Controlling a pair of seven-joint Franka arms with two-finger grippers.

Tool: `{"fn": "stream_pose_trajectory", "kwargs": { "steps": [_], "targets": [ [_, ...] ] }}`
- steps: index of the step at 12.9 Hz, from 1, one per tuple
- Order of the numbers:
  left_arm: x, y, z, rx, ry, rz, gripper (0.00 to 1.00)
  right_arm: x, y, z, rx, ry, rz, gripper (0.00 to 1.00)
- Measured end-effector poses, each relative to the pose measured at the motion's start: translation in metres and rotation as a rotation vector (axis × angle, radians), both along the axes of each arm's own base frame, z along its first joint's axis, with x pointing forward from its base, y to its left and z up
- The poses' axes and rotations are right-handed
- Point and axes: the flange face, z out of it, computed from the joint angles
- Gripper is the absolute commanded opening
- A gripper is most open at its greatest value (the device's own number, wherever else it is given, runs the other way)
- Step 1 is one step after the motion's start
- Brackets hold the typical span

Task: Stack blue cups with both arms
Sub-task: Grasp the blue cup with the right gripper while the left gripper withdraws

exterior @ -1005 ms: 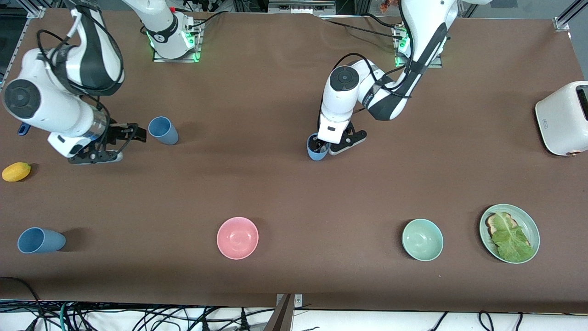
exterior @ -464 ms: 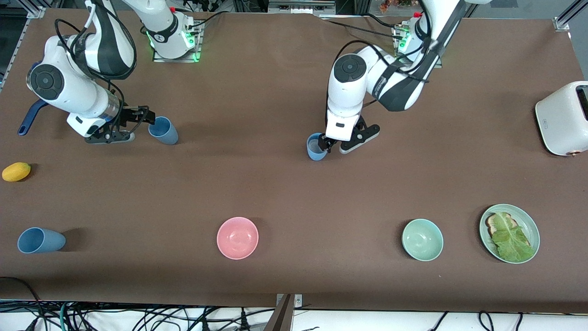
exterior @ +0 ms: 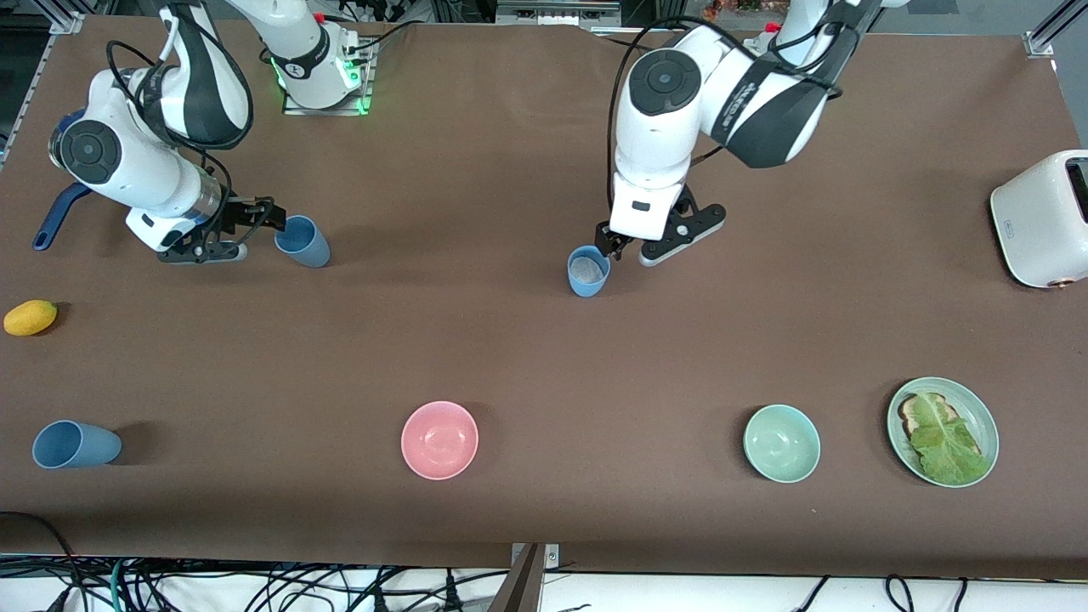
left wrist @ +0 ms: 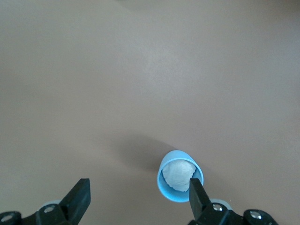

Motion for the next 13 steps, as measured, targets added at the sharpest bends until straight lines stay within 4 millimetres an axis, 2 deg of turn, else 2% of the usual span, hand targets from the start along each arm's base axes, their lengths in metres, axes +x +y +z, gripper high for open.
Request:
{"fn": "stream_pose_trajectory", "kwargs": {
  "steps": [3, 5, 9, 13],
  "targets": [
    [0.018, 0.03, 0.021, -0.011, 0.026, -0.038, 0.94, -0.005, -0.001, -0.023, -0.001, -0.004, 0.0, 0.84],
    [0.031, 0.059, 0.038, -0.022, 0.048, -0.077, 0.94, -0.004, -0.002, -0.029, -0.002, -0.005, 0.0, 0.8],
    [0.05, 0.117, 0.074, -0.025, 0.083, -0.153, 0.94, -0.003, -0.002, -0.037, -0.003, -0.005, 0.0, 0.56],
    [0.063, 0.166, 0.1, -0.029, 0.12, -0.244, 0.94, -0.004, -0.002, -0.045, -0.004, 0.006, 0.001, 0.38]
  ]
}}
